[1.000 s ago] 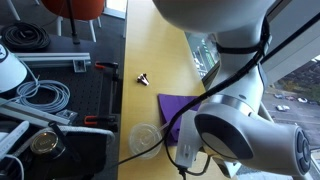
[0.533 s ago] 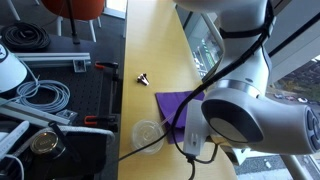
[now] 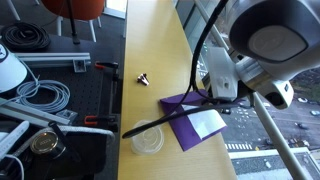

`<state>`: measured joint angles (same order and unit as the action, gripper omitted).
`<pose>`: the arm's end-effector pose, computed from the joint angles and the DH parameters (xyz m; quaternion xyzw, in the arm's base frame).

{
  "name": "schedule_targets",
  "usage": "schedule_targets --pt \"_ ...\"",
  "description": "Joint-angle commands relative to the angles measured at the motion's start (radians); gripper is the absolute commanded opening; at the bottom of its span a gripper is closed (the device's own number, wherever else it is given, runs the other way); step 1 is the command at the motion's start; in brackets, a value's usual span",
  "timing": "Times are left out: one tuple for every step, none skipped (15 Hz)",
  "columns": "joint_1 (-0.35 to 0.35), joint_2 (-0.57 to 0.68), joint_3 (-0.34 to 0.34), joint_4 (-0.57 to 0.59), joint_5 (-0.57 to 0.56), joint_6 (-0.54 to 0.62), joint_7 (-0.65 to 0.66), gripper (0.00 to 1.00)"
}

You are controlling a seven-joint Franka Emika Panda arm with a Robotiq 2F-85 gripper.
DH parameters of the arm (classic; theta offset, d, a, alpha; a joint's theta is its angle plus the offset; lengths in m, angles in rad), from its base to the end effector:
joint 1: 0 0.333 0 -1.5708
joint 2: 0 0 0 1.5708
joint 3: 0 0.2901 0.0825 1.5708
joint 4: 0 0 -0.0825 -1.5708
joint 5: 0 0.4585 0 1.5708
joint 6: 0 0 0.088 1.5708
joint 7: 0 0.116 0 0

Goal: Open the purple folder.

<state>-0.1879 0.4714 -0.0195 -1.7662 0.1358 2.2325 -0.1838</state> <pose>0.6902 -0.1396 0.2191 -0.9974 0.0525 -0.0072 0.0485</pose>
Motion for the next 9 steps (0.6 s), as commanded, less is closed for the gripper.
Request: schedule_targets --pt "0.122 -0.129 -0.044 -0.098 -0.165 0.025 0.153 0.0" --pt "0.155 -0.149 -0.047 -0.116 -0.221 0.023 0.204 0.0" --pt "0.19 -0.162 -0.049 -0.138 -0.284 0.025 0.26 0.0" --pt "0.227 -0.172 -0.049 -0.162 -0.354 0.024 0.319 0.0" --pt "0.263 -0.179 -0.05 -0.181 -0.43 0.019 0.387 0.0" --pt "0.301 -0.18 -0.051 -0.201 -0.512 0.016 0.456 0.0" --pt "0.334 -0.178 -0.048 -0.215 -0.585 0.005 0.518 0.0" --pt "0.366 -0.172 -0.046 -0.224 -0.656 -0.008 0.581 0.0" --pt "0.397 -0.167 -0.045 -0.233 -0.727 -0.021 0.644 0.0"
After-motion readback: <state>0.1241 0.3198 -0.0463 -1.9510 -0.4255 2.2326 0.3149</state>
